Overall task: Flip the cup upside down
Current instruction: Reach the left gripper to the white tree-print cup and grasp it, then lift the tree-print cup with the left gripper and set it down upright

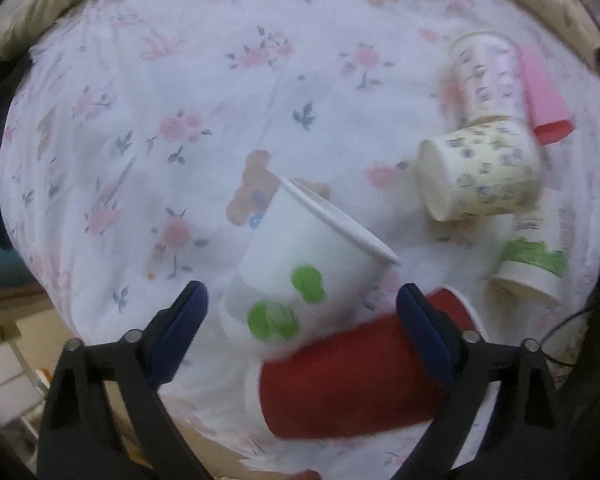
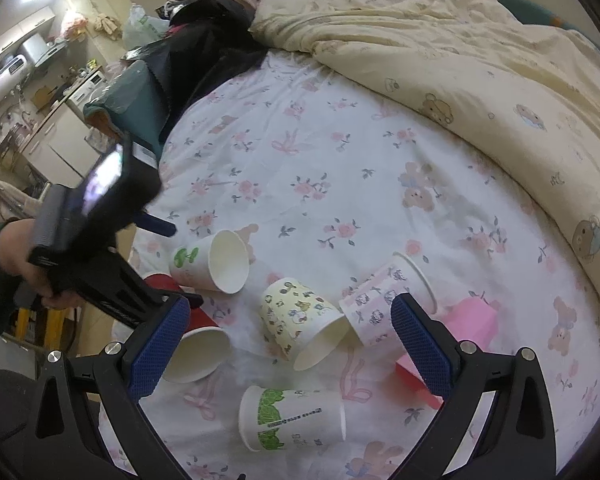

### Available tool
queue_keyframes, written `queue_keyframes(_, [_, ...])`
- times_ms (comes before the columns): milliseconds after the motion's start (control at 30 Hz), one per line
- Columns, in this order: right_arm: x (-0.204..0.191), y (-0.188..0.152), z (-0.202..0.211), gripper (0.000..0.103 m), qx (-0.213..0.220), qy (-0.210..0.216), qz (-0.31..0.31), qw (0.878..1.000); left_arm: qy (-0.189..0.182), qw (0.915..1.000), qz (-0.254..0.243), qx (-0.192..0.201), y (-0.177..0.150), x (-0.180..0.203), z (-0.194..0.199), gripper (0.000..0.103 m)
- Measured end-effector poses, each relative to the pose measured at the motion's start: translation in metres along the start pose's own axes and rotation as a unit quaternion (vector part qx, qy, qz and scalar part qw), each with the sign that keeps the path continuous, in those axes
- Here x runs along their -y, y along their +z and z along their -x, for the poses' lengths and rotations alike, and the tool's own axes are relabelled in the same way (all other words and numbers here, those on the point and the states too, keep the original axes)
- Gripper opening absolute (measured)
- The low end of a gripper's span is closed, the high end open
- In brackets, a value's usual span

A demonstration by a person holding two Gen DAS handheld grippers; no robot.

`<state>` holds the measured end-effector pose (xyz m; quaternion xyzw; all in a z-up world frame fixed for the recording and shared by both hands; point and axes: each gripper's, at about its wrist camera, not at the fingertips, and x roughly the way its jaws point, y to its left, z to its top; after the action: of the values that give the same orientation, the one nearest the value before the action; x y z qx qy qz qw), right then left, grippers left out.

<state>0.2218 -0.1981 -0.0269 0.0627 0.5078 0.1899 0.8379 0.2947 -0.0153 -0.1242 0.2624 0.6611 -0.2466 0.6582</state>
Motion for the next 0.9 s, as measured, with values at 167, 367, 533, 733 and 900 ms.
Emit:
queue_keyframes(167, [0.009, -0.002, -0.001, 0.103, -0.003, -0.011, -0.007, 1.000, -0.023, 0.9997, -0.008, -0.005, 0.010, -0.004, -0.015, 0.077])
queue_keyframes(367, [0.016, -0.004, 0.002, 0.103, -0.003, -0.021, -0.014, 1.000, -0.017, 0.9995, -0.023, 0.011, 0.013, 0.001, -0.012, 0.062])
queue_keyframes(533, [0.020, -0.010, -0.002, 0.103, 0.000, -0.039, -0.025, 0.999, -0.012, 0.9996, 0.007, 0.023, 0.016, 0.010, 0.010, 0.059])
queue_keyframes(733, [0.023, -0.007, 0.006, 0.103, 0.019, -0.049, -0.038, 0.998, -0.007, 0.9976, 0.046, 0.052, 0.008, 0.026, 0.048, 0.059])
queue_keyframes(900, [0.017, -0.007, 0.029, 0.103, 0.036, -0.054, -0.038, 0.997, -0.011, 0.9923, 0.090, 0.084, -0.022, 0.030, 0.081, 0.059])
